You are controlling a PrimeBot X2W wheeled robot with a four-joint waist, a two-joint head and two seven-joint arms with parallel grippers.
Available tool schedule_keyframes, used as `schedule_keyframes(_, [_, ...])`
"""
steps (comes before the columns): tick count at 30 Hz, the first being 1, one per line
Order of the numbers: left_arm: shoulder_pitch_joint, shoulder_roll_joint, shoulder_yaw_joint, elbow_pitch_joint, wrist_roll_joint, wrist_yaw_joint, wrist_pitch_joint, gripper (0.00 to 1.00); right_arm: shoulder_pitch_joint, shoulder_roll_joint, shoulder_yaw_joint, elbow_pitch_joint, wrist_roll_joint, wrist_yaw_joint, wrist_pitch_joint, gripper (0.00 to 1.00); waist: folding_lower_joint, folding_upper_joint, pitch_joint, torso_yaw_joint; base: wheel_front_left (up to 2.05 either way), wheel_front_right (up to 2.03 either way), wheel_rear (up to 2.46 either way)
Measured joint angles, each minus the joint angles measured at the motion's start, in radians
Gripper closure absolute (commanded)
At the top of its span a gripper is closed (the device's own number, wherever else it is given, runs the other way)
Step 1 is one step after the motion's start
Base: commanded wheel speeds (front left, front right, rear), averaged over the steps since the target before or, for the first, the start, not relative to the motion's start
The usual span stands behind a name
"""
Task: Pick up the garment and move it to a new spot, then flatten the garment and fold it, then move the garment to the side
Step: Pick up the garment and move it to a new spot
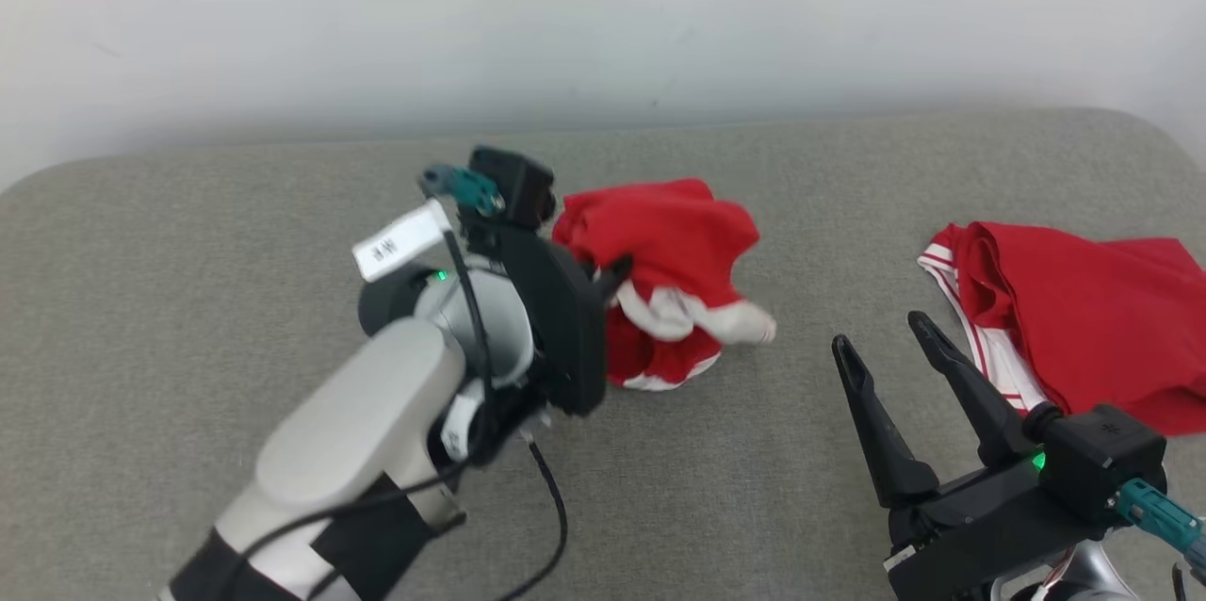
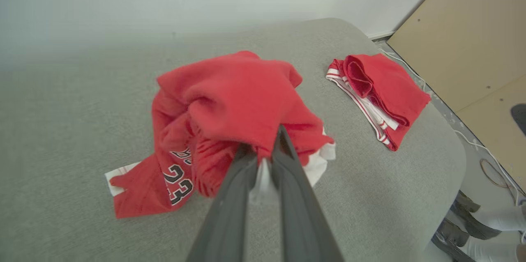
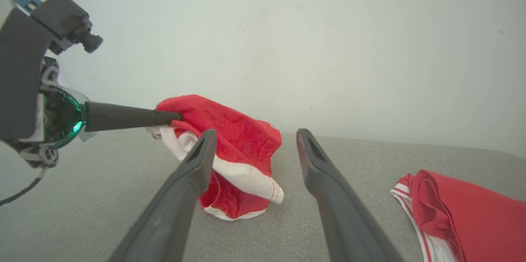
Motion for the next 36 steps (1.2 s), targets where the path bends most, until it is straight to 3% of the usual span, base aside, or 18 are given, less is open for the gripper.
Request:
schedule_keyframes(2, [0.027,-0.015,-0.021,0.015,0.005,-0.002,-0.018,1.00,-0.004,0.000,0.001,0.003,0.002,0.000,-0.006,0.00,0.0000,0.0000,0.011,-0.013,0.00,0.00,0.00])
schedule_keyframes(4, [0.050,-0.041,-0.042,0.030,0.001,-0.032,-0.034,1.00,-0.005,0.000,0.001,0.006,0.003,0.000,-0.008,0.00,0.0000,0.0000,0.020,-0.025,0.00,0.00,0.00])
schedule_keyframes(5, [0.059,-0.054,-0.053,0.037,-0.002,-0.047,-0.048,0.61,-0.007,0.000,0.001,0.007,0.002,0.000,-0.009,0.00,0.0000,0.0000,0.025,-0.030,0.00,0.00,0.00])
schedule_keyframes(6, [0.068,-0.064,-0.057,0.046,-0.007,-0.056,-0.068,0.00,-0.010,0.000,0.002,0.008,0.002,0.000,-0.012,0.00,0.0000,0.0000,0.029,-0.035,0.00,0.00,0.00])
schedule_keyframes(14, [0.107,-0.095,-0.074,0.067,-0.091,-0.100,-0.098,0.00,-0.019,0.000,0.000,0.024,0.003,0.000,-0.021,0.00,0.0000,0.0000,0.042,-0.047,0.00,0.00,0.00])
schedule_keyframes(20, [0.107,-0.091,-0.060,0.032,-0.113,-0.083,-0.105,0.00,-0.017,0.000,-0.005,0.028,0.004,0.000,-0.023,0.00,0.0000,0.0000,0.030,-0.028,0.00,0.00,0.00])
schedule_keyframes(25, [0.131,-0.044,-0.048,-0.040,-0.120,-0.042,-0.090,0.00,-0.008,0.000,-0.008,0.026,0.004,0.000,-0.017,0.00,0.0000,0.0000,0.019,-0.004,0.00,0.00,0.00])
schedule_keyframes(32, [0.241,0.071,-0.056,-0.178,-0.109,0.024,-0.071,0.00,0.001,0.000,-0.008,0.020,0.002,0.000,-0.007,0.00,0.0000,0.0000,0.007,0.021,0.00,0.00,0.00])
schedule_keyframes(36, [0.307,0.095,-0.054,-0.220,-0.121,0.031,-0.088,0.00,0.001,0.000,-0.009,0.014,-0.004,0.000,-0.003,0.00,0.0000,0.0001,0.006,0.022,0.00,0.00,0.00])
